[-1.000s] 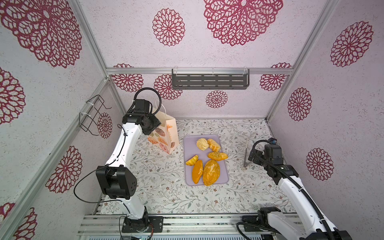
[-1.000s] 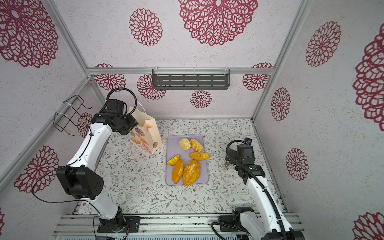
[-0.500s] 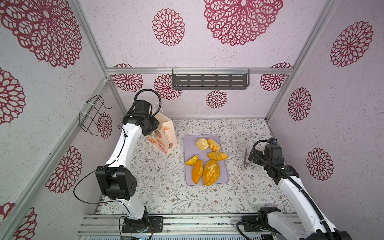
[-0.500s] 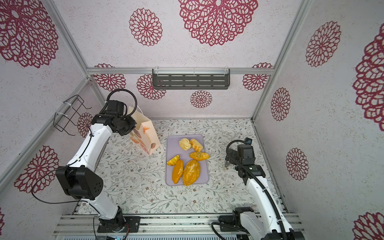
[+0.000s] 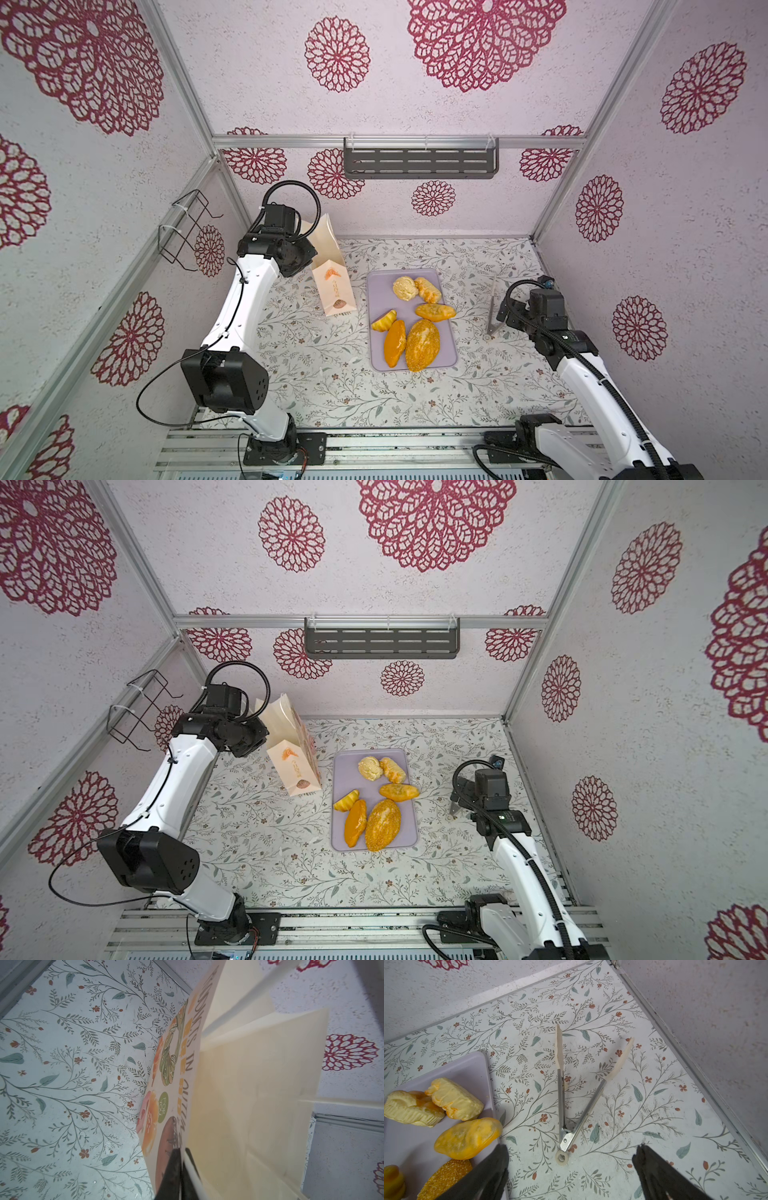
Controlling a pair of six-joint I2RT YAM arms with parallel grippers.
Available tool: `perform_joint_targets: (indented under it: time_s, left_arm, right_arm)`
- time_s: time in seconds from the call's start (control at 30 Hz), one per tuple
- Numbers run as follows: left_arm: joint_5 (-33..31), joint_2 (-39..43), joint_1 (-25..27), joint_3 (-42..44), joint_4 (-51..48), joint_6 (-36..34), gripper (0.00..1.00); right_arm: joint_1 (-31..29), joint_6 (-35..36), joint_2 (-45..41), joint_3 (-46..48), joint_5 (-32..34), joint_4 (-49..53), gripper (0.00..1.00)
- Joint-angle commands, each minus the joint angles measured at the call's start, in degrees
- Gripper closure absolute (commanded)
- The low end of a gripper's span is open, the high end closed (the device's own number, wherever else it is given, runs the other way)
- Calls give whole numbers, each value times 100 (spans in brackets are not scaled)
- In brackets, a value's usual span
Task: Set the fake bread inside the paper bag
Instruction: 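Close the left gripper on the paper bag's rim and lift it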
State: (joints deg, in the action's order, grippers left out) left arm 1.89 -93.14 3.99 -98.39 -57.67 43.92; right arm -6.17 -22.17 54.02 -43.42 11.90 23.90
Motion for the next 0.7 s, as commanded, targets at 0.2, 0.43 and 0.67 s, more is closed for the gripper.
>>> perform_joint_targets:
  time_s: [0.2, 0.43, 0.67]
  left_arm:
    - [586, 393, 14, 250, -286, -486, 93]
    - [1145, 870, 24, 811, 58, -723, 93]
    - [1140, 1018, 32, 773, -298, -1220, 93]
  right_arm:
    - [-24, -153, -111, -45, 39, -52, 1]
    - [-24, -251, -10, -131, -2, -35, 1]
    - [-22, -373, 1, -151, 4, 19, 1]
